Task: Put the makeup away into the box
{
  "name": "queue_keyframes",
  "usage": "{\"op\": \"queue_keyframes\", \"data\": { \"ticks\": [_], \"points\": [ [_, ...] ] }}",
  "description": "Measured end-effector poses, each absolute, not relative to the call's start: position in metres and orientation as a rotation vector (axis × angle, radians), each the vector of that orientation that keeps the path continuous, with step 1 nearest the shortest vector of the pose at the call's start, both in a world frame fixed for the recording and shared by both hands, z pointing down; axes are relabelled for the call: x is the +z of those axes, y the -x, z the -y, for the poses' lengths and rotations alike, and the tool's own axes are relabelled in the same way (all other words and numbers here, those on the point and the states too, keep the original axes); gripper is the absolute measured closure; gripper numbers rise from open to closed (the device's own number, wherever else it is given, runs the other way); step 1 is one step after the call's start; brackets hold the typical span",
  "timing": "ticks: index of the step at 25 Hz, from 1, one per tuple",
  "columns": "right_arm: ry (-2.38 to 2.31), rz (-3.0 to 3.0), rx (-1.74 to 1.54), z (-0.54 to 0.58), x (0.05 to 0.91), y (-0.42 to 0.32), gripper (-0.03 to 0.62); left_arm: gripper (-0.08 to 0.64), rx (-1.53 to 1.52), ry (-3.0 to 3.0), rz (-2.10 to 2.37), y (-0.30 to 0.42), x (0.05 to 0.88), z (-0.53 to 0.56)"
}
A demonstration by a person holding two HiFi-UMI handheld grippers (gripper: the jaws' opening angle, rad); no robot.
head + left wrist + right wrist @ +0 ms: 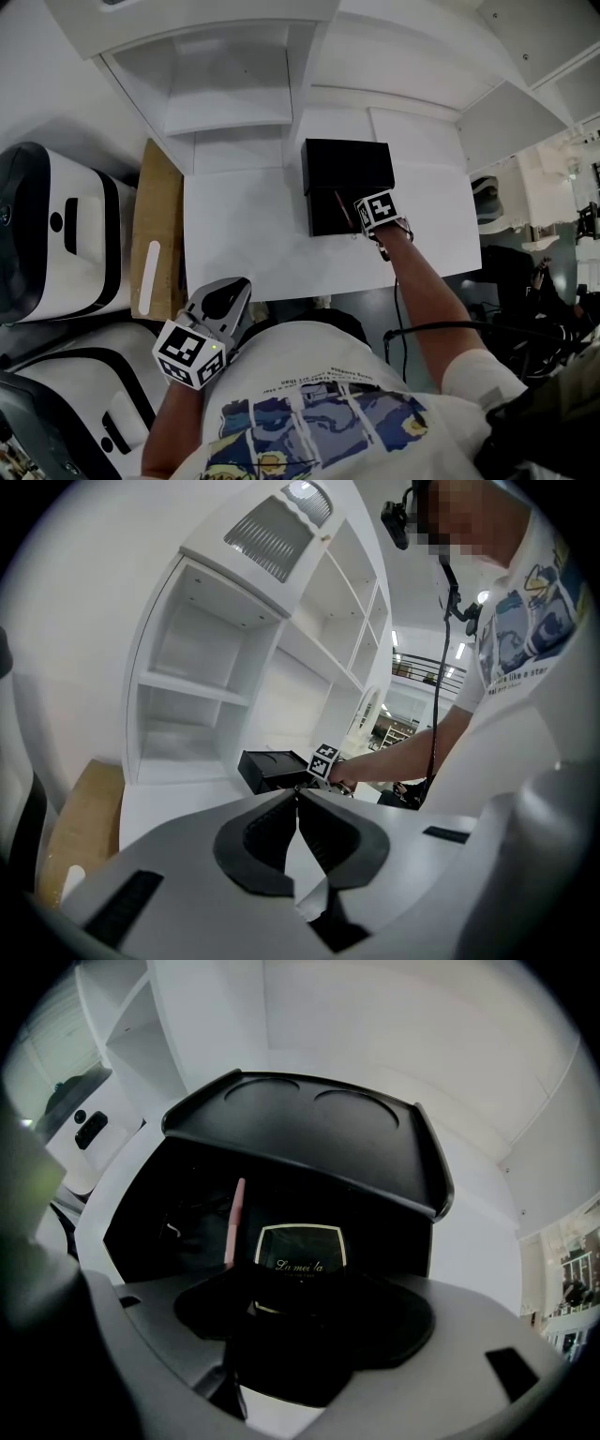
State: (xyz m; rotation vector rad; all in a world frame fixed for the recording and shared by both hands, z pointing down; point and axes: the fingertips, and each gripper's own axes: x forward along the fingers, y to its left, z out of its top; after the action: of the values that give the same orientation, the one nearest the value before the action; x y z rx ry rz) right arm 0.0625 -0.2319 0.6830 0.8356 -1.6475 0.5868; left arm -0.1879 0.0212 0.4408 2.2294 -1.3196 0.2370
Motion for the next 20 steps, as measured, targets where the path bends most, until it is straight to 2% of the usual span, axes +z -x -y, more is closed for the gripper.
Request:
{"op": "queue_keyframes", "data": {
  "ticks": [20],
  "points": [
    [-0.841, 1.738, 0.599, 0.218, 0.654, -0.055, 0.265, 0.545, 0.214, -2.231, 1.299, 0.195, 0.444, -0.027]
  ]
}}
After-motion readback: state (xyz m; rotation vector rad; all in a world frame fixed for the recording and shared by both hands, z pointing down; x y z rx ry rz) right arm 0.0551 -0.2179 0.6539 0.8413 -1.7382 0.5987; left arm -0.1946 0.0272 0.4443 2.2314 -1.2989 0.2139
